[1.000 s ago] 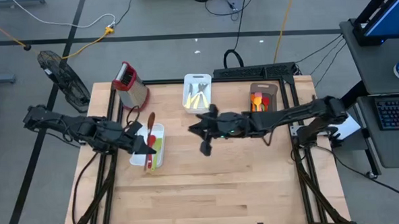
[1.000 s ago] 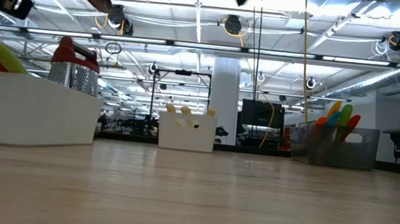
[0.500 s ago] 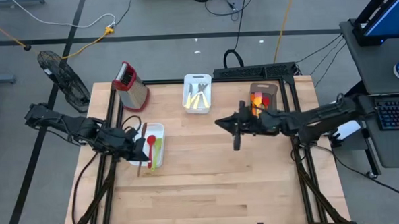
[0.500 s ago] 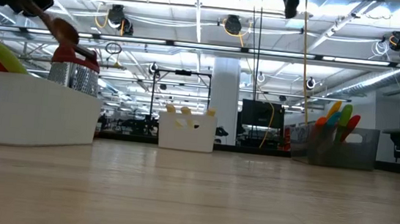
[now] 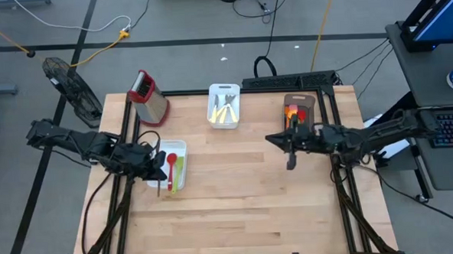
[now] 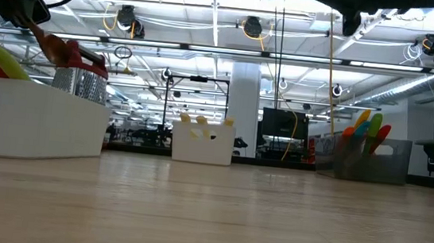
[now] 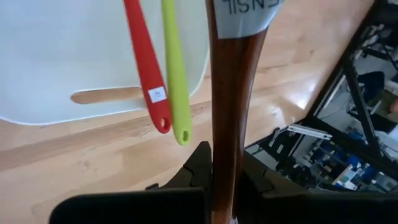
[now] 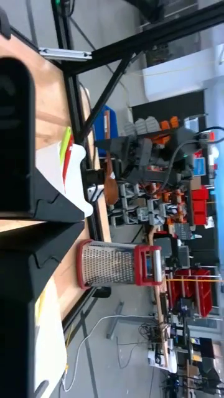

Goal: Pick & Place Kitchen Items
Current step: Put the brown serving spoon into the bottom white bin

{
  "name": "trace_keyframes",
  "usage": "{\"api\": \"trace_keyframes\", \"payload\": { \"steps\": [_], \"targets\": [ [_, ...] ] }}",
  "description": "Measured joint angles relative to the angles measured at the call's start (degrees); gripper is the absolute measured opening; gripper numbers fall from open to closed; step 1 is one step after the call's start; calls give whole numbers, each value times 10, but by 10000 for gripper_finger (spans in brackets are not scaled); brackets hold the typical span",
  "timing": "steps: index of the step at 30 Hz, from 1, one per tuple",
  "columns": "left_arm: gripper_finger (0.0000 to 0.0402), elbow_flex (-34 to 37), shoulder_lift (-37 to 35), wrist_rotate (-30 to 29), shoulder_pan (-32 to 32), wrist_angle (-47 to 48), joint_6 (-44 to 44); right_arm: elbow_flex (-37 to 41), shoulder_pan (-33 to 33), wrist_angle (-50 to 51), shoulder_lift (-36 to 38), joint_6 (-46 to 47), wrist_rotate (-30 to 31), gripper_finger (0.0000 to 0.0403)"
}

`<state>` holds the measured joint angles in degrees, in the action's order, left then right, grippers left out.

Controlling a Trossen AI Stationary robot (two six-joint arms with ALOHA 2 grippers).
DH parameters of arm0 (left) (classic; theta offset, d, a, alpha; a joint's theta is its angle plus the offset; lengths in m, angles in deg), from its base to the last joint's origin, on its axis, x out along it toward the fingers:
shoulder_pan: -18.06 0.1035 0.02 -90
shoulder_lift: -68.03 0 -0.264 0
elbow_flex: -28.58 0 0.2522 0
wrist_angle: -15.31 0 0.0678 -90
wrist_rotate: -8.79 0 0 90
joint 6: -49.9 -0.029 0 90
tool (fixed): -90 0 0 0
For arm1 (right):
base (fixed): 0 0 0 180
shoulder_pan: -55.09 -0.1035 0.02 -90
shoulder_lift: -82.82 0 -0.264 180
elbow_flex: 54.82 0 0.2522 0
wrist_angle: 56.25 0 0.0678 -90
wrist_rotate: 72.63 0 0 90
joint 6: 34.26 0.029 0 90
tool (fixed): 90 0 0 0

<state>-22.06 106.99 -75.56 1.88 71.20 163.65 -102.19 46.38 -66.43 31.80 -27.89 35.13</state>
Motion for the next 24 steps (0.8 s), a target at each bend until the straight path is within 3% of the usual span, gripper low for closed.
{"api": "trace_keyframes", "payload": {
  "steps": [10,18,24],
  "targets": [
    [21,17,0,75,55,9,6,12,0,91,113,7,0,1],
    [21,96,0,126,97,-110,4,12,0,207,181,84,1,0],
    [21,139,0,186,132,-128,-7,12,0,227,210,101,1,0]
  ]
}}
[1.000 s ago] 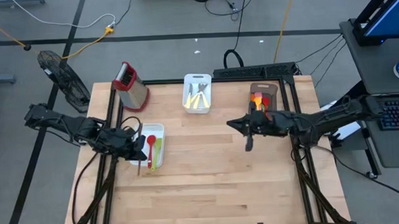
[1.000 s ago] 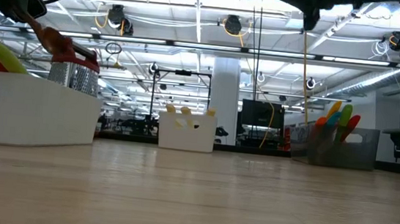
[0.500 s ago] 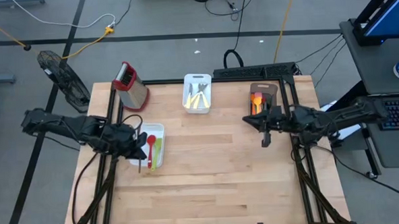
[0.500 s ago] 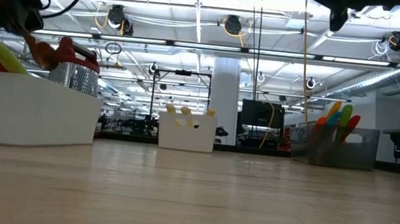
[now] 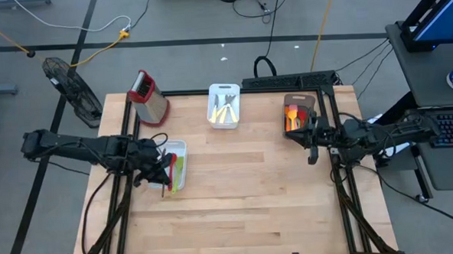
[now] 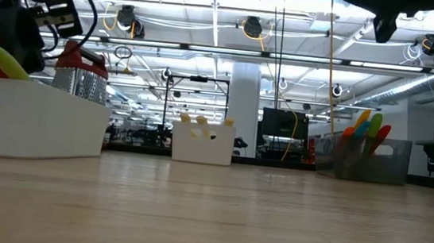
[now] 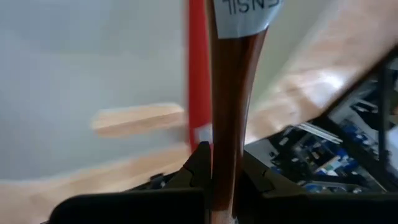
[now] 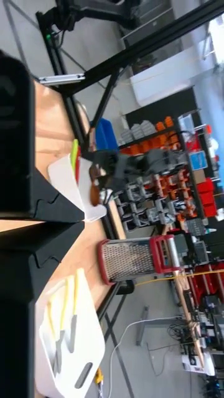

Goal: Pick & Place Kitchen Items
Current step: Put the brown serving spoon into the bottom white bin, then return to Home Position

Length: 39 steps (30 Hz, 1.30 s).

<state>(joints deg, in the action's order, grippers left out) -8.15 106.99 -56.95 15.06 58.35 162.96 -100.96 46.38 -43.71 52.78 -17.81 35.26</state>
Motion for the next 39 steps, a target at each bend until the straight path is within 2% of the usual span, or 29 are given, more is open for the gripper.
{"api": "trace_keyframes", "payload": {
  "steps": [9,16,28,33,36,39],
  "targets": [
    [25,30,-1,60,52,-25,-17,0,0,-2,12,0,1,0],
    [35,30,-1,60,81,-25,-45,0,0,-2,12,15,1,0],
    [110,30,-1,73,98,-26,-59,0,0,-2,12,19,1,0],
    [140,30,-8,109,98,-26,-73,0,0,-2,12,26,0,0],
    [148,28,-26,101,98,-24,-70,0,0,-2,12,26,0,0],
    [149,14,-49,57,98,-25,-83,0,0,-2,12,26,0,0]
  ]
}}
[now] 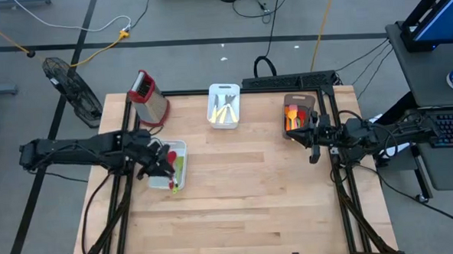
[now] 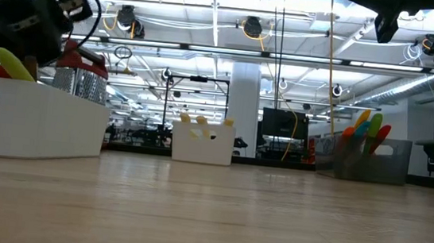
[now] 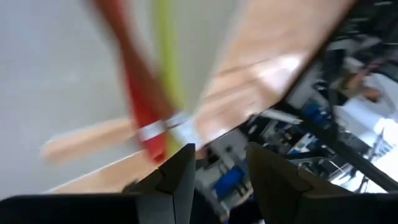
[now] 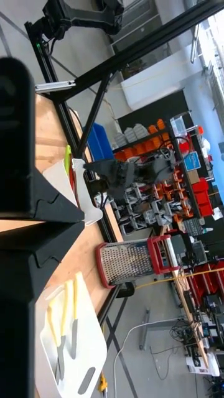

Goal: Pick & Place Kitchen Items
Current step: Return to Home Position

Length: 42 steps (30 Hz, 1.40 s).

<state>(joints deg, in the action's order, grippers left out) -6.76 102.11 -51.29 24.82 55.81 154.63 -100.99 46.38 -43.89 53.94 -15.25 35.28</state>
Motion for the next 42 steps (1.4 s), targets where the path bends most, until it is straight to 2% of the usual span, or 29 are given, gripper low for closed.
{"api": "trace_keyframes", "payload": {
  "steps": [6,11,15,21,25,27,29,32,38,42],
  "targets": [
    [149,-47,-43,-152,-1,0,-128,0,0,0,0,-1,0,0],
    [150,-102,-67,-273,-1,0,-286,0,0,15,2,-2,0,0],
    [150,-158,-77,-336,-1,-1,-435,-1,0,47,10,7,-1,0],
    [150,-243,-78,-357,-1,-3,-645,-1,0,93,23,61,-1,1],
    [150,-277,-84,-361,-1,-10,-769,-1,0,117,26,78,-4,6],
    [150,-279,-92,-374,-1,-18,-771,-1,0,123,26,78,-18,8],
    [150,-279,-96,-386,-1,-19,-728,-1,0,130,26,78,-33,8],
    [150,-279,-95,-380,-1,-16,-707,-1,0,135,26,76,-47,6],
    [150,-279,-93,-328,-7,-36,-814,-1,0,133,26,73,-47,8],
    [150,-279,-94,-319,-21,-42,-876,-1,0,133,26,73,-47,7]
  ]
}}
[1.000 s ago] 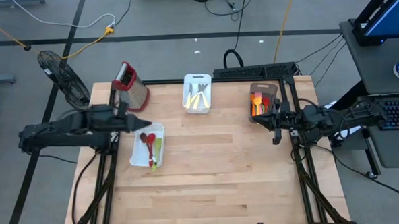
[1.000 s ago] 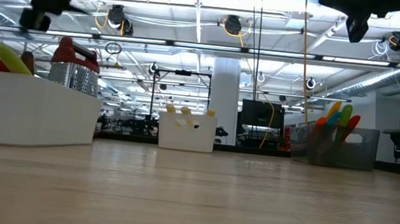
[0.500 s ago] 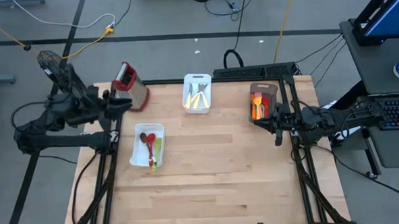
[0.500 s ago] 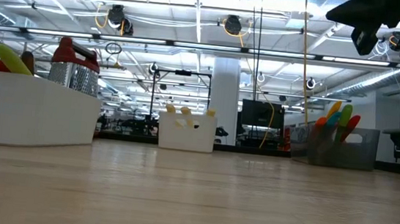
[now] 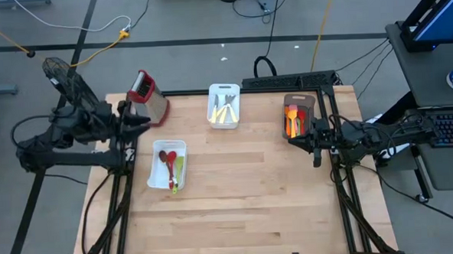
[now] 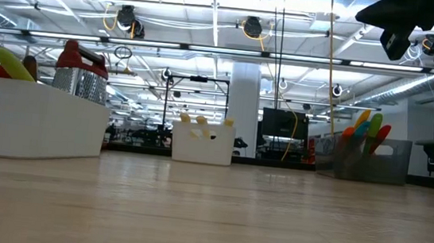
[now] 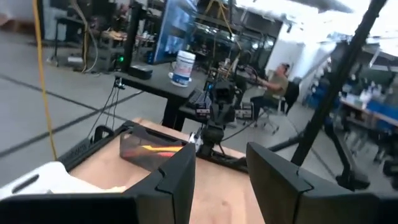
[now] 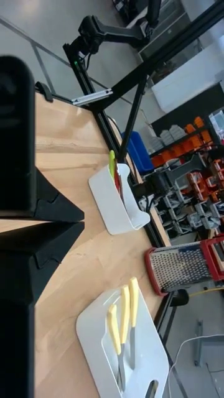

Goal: Pick & Place Kitchen Items
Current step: Return to Home Position

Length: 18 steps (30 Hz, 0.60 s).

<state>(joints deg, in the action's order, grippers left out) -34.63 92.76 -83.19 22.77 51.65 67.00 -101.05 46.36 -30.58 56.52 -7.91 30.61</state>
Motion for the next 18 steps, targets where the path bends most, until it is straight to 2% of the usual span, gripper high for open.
{"api": "trace_keyframes", "payload": {
  "steps": [7,14,18],
  "targets": [
    [150,1,-4,5,-29,15,-79,0,0,-1,0,0,1,8],
    [150,2,-40,5,-43,53,-92,0,0,-21,0,-40,2,7],
    [150,30,-80,5,-45,50,-87,0,0,-59,0,-61,2,9]
  ]
}}
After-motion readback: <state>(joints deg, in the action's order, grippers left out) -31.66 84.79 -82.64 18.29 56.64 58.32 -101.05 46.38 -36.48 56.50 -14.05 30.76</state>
